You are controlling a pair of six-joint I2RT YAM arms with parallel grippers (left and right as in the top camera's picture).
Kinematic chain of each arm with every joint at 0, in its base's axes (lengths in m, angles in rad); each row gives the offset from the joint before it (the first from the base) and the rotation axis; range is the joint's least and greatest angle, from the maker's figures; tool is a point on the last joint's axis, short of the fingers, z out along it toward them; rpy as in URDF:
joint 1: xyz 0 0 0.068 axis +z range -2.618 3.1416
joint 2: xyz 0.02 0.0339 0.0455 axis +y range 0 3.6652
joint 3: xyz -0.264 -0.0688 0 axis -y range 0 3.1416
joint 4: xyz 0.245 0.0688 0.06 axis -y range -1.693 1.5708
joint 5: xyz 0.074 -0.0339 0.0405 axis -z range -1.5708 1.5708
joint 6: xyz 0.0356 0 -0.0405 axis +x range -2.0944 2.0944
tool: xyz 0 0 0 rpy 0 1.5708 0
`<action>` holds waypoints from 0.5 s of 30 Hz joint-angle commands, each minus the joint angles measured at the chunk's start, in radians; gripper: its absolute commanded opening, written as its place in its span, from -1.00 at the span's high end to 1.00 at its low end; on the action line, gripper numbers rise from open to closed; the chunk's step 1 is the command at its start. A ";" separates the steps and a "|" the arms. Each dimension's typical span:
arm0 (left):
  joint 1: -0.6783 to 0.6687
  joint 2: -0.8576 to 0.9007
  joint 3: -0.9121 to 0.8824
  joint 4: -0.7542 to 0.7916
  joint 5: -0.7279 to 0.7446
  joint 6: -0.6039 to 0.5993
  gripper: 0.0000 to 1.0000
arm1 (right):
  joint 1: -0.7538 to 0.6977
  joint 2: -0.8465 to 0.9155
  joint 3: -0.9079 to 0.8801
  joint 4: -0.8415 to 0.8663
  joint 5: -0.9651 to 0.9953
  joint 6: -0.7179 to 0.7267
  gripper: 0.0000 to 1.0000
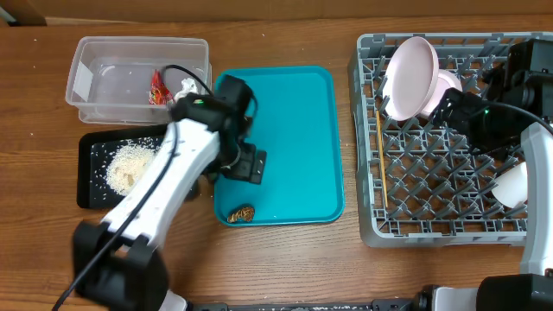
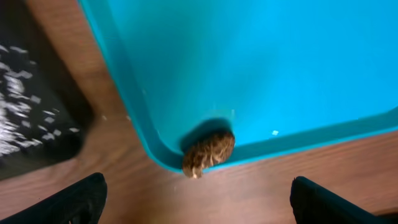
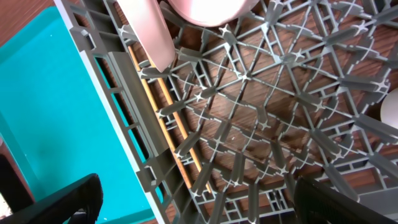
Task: Sort waste into correct bins and load items into the dishwasher
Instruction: 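Reach the left gripper to the brown mushroom on the teal tray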
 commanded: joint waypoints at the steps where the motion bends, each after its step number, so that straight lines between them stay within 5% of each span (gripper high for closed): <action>1: -0.035 0.100 0.004 -0.023 -0.020 0.015 -0.90 | -0.001 0.000 0.000 0.002 -0.009 -0.008 -1.00; 15: -0.069 0.334 0.003 -0.083 0.025 0.016 -0.71 | -0.001 0.001 0.000 0.002 -0.009 -0.008 -1.00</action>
